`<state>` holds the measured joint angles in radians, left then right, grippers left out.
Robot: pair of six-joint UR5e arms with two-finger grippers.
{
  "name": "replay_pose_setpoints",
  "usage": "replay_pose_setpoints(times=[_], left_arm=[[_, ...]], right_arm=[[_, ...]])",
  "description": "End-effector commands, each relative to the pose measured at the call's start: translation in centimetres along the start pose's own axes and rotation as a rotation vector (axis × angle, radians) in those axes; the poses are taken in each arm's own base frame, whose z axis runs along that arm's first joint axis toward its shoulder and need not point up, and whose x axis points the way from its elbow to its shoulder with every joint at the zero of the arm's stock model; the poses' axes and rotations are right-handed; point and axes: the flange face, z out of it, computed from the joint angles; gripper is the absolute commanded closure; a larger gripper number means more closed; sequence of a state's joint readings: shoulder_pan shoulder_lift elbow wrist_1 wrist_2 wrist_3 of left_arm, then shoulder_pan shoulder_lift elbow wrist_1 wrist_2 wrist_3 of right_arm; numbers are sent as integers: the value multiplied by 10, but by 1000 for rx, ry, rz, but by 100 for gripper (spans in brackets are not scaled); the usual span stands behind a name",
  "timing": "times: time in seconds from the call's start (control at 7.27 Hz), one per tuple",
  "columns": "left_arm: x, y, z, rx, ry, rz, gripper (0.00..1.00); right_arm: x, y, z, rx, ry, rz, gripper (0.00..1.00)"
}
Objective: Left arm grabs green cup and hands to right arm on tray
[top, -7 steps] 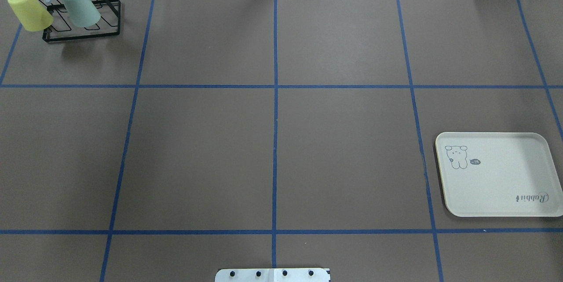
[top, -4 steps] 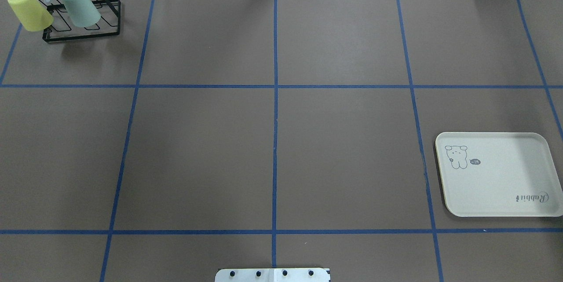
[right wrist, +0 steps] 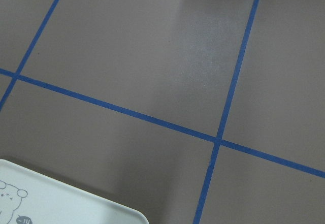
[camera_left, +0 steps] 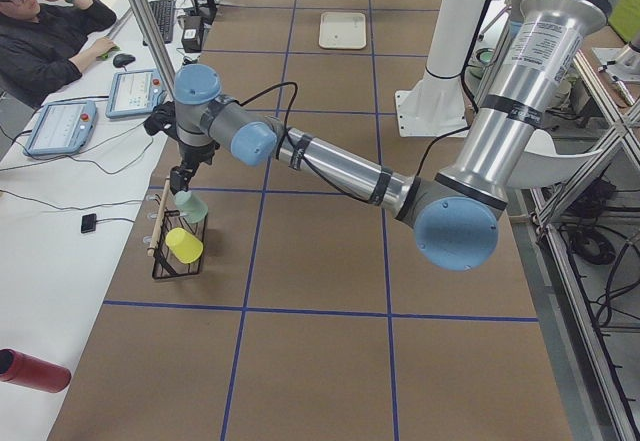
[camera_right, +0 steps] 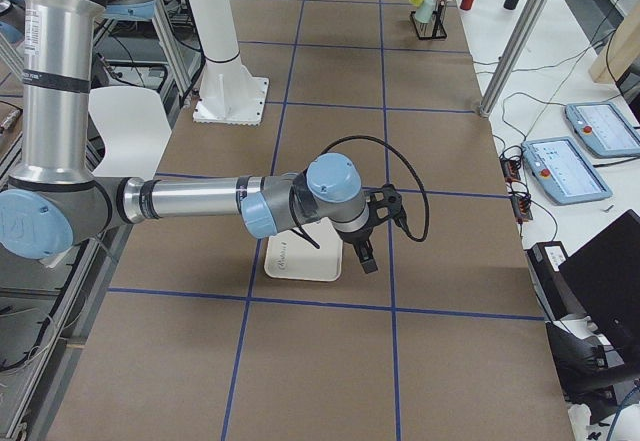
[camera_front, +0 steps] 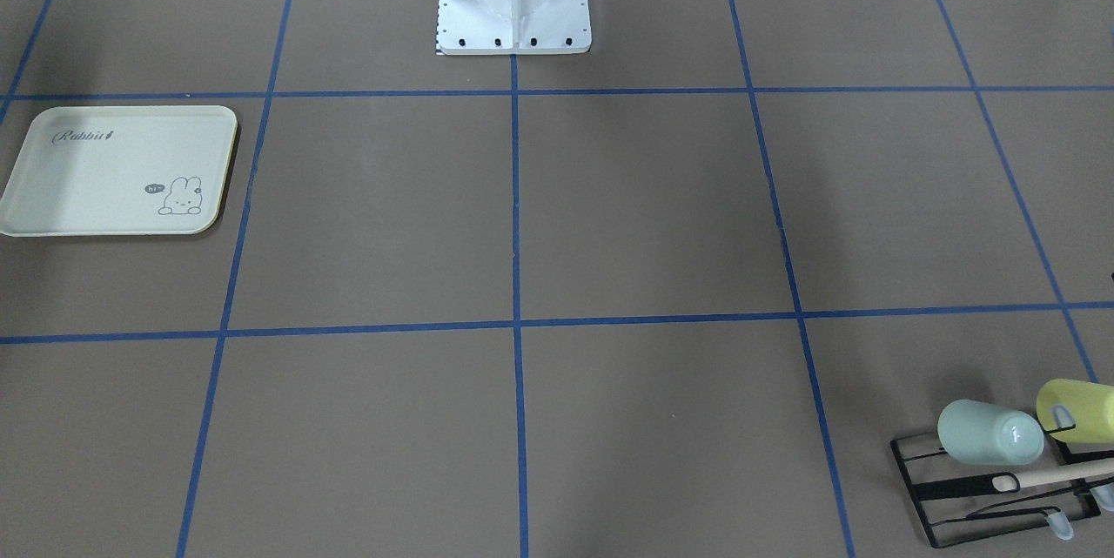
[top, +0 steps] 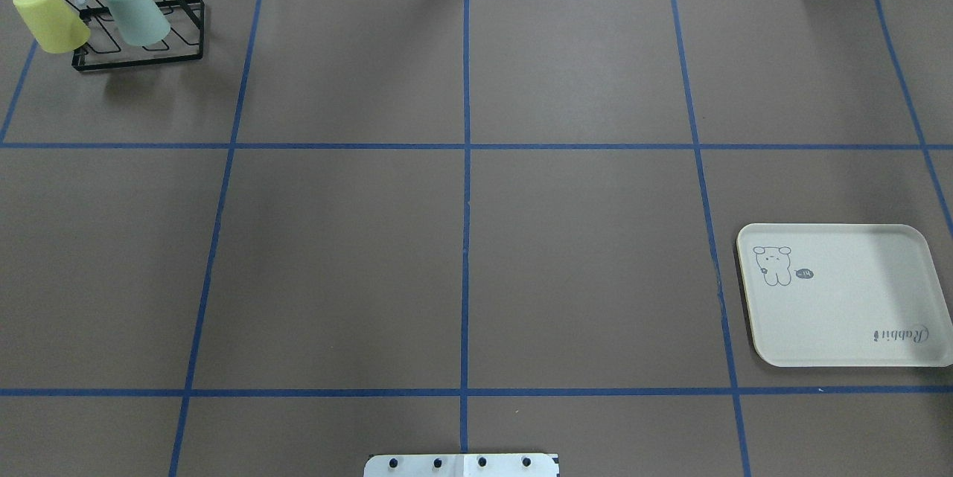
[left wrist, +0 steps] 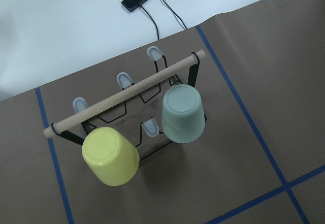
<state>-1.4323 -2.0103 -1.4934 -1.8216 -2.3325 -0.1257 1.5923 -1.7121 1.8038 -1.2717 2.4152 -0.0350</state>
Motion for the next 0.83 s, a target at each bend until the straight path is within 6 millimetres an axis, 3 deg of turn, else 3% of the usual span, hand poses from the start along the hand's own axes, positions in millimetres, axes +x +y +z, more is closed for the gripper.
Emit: replay_pose_setpoints(times=[0.0,0.14,0.28,0.55,0.69], left_arm=[[-5,-34,47,-39,10,-12,0],[6,-47,72,-70,21,-24,0],[12,-47,100,-85,8,-29,0],[43,-46,143,-88,-45,-43,0],[38,-43,156,-83,-56,-35,0]], right_arm=[[0,1,0,-1,-1,1,0],[0,1,0,-1,-1,1,0],[0,1,0,-1,-2,1,0],[0,1,1,-2,-2,2,0],[0,1,1,-2,-2,2,0]])
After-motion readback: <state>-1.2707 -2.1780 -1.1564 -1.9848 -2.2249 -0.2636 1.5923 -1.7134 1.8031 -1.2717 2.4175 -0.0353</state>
